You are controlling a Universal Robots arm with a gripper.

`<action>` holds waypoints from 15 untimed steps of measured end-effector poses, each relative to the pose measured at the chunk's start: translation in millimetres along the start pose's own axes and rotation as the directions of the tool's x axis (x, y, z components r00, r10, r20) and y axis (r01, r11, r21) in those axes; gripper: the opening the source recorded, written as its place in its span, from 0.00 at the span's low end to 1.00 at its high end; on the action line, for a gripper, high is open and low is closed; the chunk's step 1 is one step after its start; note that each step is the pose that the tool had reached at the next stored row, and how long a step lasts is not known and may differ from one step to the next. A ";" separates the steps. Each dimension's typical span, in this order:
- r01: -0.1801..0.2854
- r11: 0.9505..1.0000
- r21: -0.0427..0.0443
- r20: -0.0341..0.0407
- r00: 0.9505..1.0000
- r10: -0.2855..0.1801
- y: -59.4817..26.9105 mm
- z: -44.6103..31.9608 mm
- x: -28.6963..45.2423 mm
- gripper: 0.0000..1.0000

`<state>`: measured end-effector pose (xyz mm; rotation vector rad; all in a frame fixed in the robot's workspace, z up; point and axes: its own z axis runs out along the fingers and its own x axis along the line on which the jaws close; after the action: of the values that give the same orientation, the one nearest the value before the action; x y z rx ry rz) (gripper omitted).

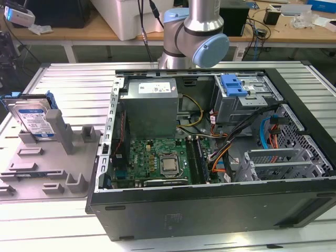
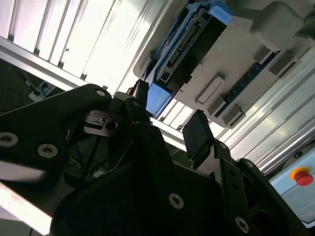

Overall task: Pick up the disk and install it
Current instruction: 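Pick up the disk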

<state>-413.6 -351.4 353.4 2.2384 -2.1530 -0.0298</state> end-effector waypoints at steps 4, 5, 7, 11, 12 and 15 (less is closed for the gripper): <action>0.000 1.000 0.000 0.000 1.000 0.000 0.1 4.1 -0.1 0.56; 0.000 1.000 0.000 0.000 1.000 0.000 0.1 4.8 -0.1 0.56; 0.000 1.000 0.000 0.000 1.000 0.000 0.1 6.2 -0.1 0.56; 0.000 1.000 0.000 0.000 1.000 0.000 0.2 9.3 -0.1 0.56; 0.000 1.000 0.000 0.000 1.000 0.000 0.2 10.4 -0.1 0.56; 0.000 1.000 0.000 0.000 1.000 0.000 0.2 12.7 -0.2 0.56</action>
<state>-414.4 -351.4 340.7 2.2388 -2.1529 -0.0297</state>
